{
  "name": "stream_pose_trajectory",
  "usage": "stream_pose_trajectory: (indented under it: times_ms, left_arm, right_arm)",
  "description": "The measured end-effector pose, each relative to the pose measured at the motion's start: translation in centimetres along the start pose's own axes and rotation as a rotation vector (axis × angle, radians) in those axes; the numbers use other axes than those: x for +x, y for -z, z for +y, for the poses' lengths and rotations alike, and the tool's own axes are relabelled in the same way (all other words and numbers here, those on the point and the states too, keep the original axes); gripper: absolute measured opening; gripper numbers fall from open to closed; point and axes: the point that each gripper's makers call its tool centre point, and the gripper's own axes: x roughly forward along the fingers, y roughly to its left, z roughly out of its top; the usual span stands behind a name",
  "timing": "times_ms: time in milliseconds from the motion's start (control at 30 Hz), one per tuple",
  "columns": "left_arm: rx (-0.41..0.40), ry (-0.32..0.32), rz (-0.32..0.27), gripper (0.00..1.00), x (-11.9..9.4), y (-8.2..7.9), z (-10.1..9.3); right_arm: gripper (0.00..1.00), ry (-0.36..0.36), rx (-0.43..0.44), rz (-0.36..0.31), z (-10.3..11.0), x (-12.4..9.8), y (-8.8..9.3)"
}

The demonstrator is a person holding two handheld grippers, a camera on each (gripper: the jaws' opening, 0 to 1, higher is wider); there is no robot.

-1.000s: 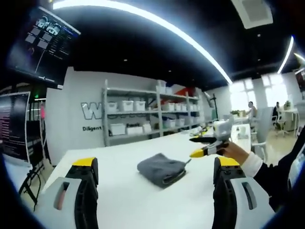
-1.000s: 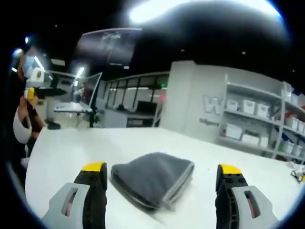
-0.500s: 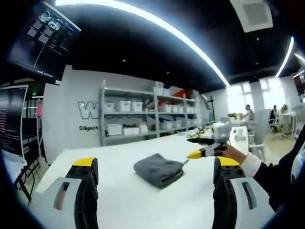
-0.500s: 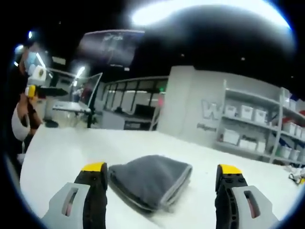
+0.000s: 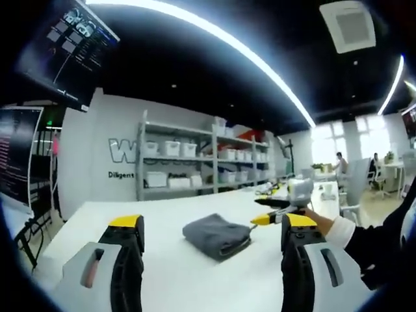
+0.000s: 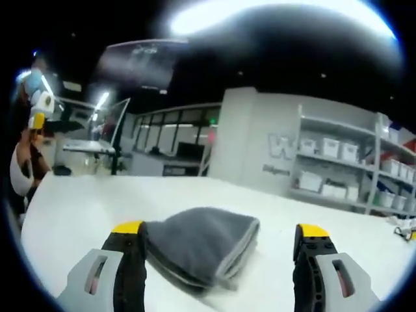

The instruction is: Open the folded towel by lifting each exposed corner and separating the folded layers until the towel lies flat within the target outline without major curled edges

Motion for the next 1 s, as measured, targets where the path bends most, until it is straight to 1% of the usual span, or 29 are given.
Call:
stream_pose_trajectory:
  times_ms: [133, 233, 333, 467, 600, 767, 800, 933, 1000]
  left_arm:
    - [-0.002, -0.010, -0.016, 0.84, -0.1, -0.4, 0.3]
    - [0.000, -0.018, -0.019, 0.83, -0.1, -0.4, 0.5]
    - [-0.012, -0.018, -0.036, 0.83, 0.0, -0.6, 0.6]
    - [-0.017, -0.020, -0.051, 0.80, 0.0, -0.7, 0.7]
    - [-0.005, -0.029, -0.045, 0.78, 0.1, -0.5, 1.0]
    - [0.004, -0.035, -0.046, 0.72, 0.2, -0.4, 1.4]
    - [0.021, -0.038, -0.049, 0.72, 0.2, -0.3, 1.6]
    - [0.058, -0.042, -0.032, 0.66, 0.6, 0.4, 1.9]
    - [0.061, -0.038, -0.021, 0.65, 0.8, 0.7, 2.0]
  right_arm:
    - [0.92, -0.006, 0.001, 0.018, 0.2, 0.2, 0.5]
    - [0.92, -0.009, -0.018, 0.034, 0.6, 0.4, 0.8]
    - [0.92, -0.013, -0.031, 0.048, 0.9, 0.6, 1.1]
    - [0.92, -0.015, -0.036, 0.062, 1.1, 0.7, 1.5]
    - [0.93, -0.020, -0.044, 0.066, 1.3, 0.7, 1.5]
    - [0.93, -0.019, -0.050, 0.073, 1.4, 0.7, 1.7]
    - [0.93, -0.019, -0.050, 0.077, 1.5, 0.7, 1.8]
    - [0.92, -0.009, -0.069, 0.090, 1.5, 0.7, 2.0]
    - [0.93, -0.011, -0.070, 0.092, 1.6, 0.7, 2.0]
